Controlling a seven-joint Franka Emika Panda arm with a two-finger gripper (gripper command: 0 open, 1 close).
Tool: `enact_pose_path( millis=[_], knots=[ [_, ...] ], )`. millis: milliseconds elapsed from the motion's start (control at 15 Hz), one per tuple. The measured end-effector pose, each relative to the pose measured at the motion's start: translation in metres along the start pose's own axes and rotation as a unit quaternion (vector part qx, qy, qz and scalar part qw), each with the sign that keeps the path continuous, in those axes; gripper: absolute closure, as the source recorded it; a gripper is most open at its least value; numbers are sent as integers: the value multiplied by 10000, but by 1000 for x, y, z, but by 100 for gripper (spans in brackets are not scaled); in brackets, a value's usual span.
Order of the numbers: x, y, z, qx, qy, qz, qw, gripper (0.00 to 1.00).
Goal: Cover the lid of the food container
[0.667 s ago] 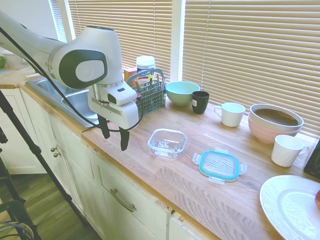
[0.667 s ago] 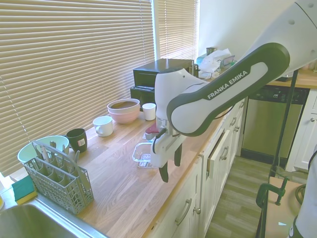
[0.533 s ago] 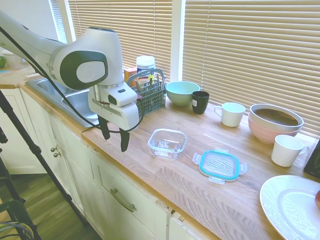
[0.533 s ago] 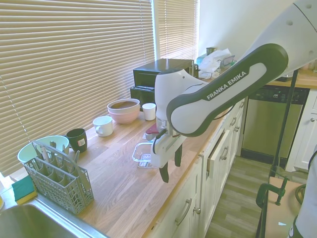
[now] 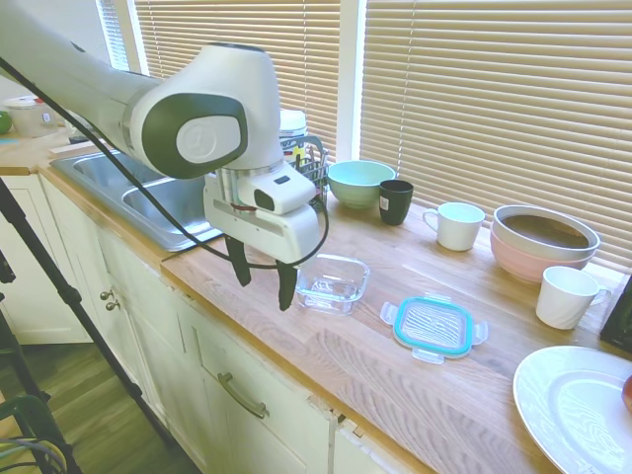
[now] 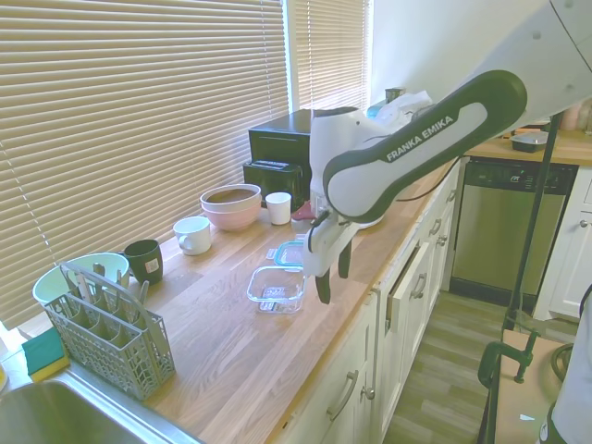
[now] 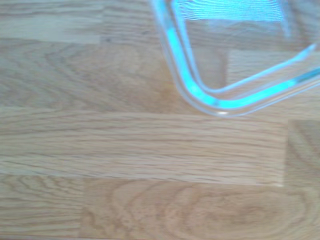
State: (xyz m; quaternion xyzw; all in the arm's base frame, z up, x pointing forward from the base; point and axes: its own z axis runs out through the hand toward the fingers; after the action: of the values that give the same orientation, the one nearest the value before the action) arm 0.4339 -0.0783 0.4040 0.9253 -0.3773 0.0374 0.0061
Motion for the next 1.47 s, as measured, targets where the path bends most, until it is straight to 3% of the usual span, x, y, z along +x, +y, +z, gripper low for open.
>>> enact_pose_path(
  millis=[400, 933, 1467],
  knots=[
    [71, 25, -30, 109, 145, -439, 9989, 0],
    [199, 46, -34, 175, -224, -976, 9948, 0],
    [285, 38, -5, 112, -551, -1077, 9926, 0]
  ],
)
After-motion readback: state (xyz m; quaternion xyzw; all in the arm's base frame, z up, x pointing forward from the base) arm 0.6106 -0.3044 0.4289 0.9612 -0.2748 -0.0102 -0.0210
